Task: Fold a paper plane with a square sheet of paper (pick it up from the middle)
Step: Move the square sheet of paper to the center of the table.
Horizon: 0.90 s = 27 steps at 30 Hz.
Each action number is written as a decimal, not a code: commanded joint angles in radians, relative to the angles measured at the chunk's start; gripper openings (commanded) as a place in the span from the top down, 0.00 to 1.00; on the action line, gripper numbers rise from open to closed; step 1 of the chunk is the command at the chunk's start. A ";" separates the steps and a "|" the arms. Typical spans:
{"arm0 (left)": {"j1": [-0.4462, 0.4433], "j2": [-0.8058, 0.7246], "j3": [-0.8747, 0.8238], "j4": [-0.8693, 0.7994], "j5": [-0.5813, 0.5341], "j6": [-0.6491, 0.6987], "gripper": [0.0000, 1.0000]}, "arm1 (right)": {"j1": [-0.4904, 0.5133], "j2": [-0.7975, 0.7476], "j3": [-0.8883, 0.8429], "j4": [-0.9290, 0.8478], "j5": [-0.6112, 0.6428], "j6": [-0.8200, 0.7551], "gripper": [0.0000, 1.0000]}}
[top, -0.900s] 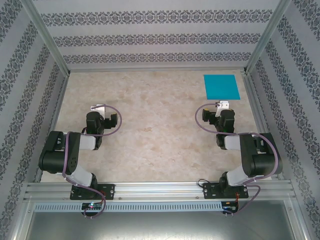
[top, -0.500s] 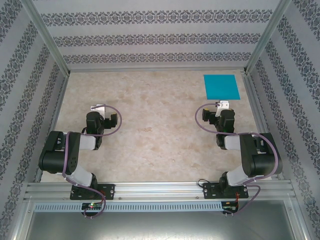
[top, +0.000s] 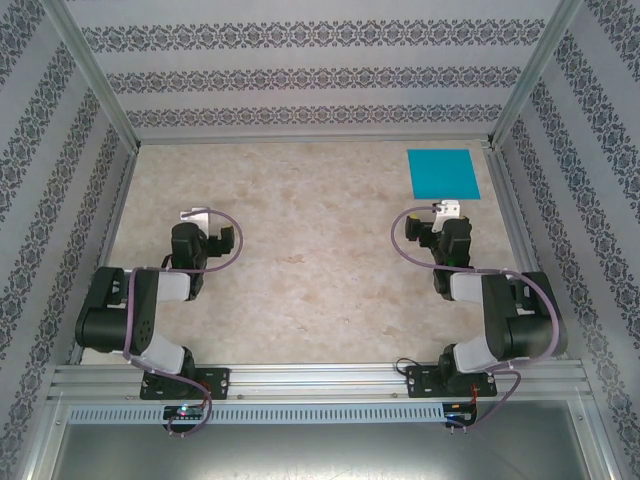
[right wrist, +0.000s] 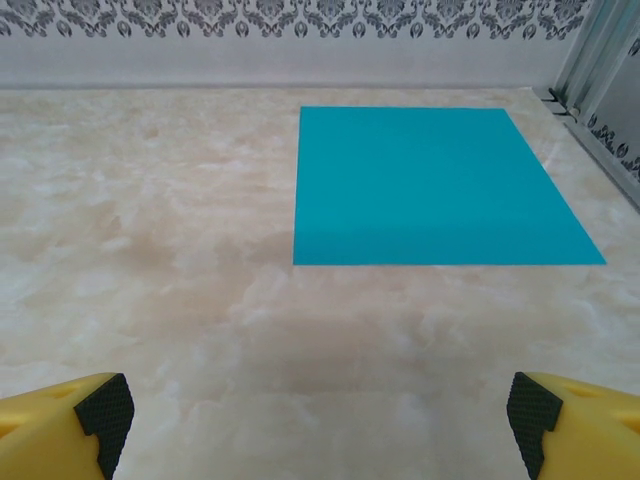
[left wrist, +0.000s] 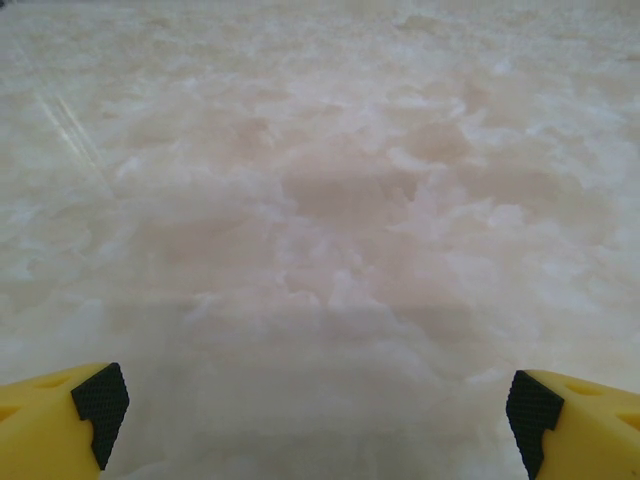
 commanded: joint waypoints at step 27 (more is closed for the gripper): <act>-0.226 -0.039 0.467 -0.512 0.466 -0.707 0.00 | -0.113 0.236 0.858 -1.062 -0.209 0.192 0.02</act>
